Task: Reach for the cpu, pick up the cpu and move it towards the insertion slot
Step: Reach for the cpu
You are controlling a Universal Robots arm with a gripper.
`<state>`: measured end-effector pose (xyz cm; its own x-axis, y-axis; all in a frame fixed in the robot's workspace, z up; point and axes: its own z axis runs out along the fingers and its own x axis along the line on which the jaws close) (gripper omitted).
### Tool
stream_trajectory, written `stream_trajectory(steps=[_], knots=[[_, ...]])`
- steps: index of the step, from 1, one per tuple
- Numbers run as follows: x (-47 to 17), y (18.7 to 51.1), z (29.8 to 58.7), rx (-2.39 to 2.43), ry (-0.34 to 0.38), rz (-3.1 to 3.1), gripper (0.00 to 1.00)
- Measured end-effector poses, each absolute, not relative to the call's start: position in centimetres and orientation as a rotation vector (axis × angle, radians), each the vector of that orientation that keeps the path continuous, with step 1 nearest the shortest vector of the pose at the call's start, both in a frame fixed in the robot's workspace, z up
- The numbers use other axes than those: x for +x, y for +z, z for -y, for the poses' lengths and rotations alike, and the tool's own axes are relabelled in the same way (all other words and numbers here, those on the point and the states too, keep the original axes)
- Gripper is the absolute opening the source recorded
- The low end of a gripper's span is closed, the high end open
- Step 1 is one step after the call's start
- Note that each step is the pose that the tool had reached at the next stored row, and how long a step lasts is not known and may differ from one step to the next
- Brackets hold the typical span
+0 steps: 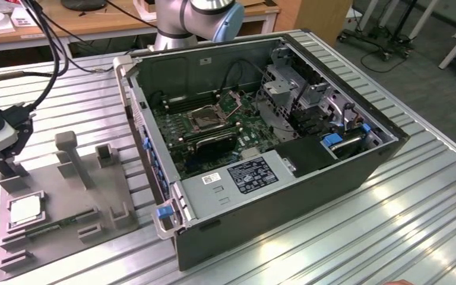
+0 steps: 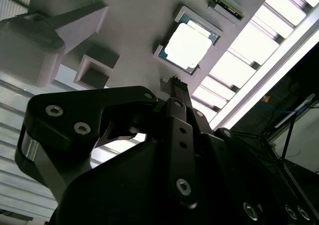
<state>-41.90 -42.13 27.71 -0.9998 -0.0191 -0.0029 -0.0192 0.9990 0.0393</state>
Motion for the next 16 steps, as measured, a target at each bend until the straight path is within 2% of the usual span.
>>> stream_trajectory(steps=[16], knots=[[-42.15, 27.43, 42.13, -0.03, 0.062, -3.138, 0.1]])
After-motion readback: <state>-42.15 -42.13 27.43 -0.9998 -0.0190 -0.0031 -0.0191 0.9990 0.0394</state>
